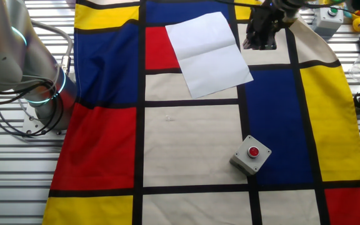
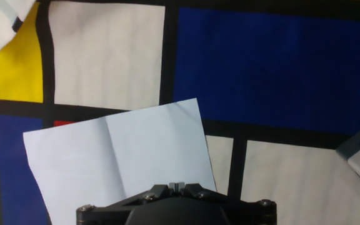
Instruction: Flip over and spread out the paper that is laid flat on the table
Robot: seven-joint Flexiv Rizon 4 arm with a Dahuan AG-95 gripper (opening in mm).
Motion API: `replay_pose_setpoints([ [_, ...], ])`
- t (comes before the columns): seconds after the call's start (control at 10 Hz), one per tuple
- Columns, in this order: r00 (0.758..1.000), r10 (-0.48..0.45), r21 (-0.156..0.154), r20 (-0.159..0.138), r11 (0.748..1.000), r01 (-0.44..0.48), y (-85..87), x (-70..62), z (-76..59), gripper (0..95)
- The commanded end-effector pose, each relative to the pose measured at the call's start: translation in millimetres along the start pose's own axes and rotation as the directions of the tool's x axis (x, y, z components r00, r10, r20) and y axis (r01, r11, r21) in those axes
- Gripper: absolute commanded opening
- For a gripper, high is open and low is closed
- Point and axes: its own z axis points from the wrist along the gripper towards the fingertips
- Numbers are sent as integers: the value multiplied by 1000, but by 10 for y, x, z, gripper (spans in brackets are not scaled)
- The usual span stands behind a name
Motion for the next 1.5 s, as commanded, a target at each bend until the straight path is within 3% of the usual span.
replay_pose_setpoints([
  [0.1,1000,10,-5,-4,1000,-10,0,-47,-19,0],
  [0.5,1000,13,-10,-2,1000,-13,-6,-69,-4,0],
  [0.7,1000,6,-12,18,1000,-6,-5,42,8,0],
  [1.1,999,-1,-12,37,1000,2,91,667,28,0],
  [1.3,998,5,-11,58,1000,-4,138,903,77,0],
  [1.5,998,8,-11,65,1000,-7,140,1057,77,0],
])
